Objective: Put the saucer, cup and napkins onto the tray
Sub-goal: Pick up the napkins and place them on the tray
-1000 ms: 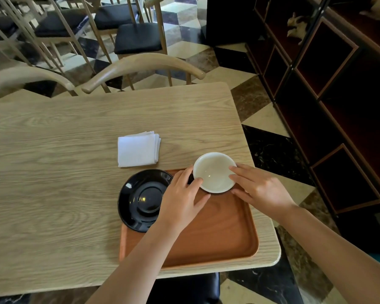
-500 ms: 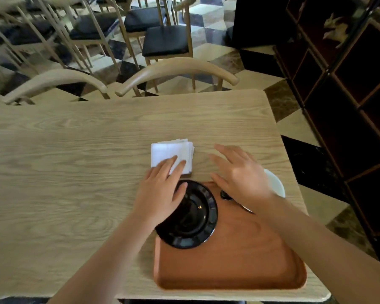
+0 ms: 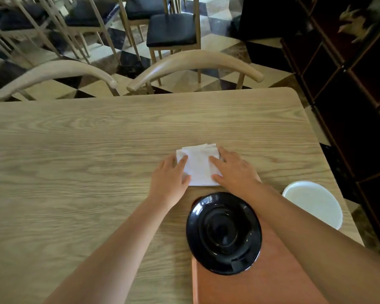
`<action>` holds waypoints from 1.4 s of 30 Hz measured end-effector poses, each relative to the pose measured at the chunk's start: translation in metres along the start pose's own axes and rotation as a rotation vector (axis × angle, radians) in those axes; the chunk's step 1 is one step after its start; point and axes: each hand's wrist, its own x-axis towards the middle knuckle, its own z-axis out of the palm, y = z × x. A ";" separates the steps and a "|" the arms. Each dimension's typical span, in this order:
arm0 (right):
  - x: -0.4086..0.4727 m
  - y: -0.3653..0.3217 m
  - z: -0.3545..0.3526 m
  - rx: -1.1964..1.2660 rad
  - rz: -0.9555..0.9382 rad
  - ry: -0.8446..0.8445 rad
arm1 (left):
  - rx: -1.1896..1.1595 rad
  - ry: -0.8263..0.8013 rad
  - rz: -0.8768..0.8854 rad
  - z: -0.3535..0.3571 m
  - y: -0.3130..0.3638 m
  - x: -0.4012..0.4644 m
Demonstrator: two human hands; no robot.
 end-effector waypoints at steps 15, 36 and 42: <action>0.002 -0.018 0.002 0.562 0.269 0.092 | -1.292 -0.121 -0.620 -0.020 0.011 0.008; -0.170 0.014 -0.044 1.229 0.285 0.455 | -1.516 -0.061 -0.219 -0.053 0.092 -0.134; -0.239 0.039 -0.023 1.197 0.293 0.488 | -1.295 0.102 -0.241 -0.021 0.142 -0.181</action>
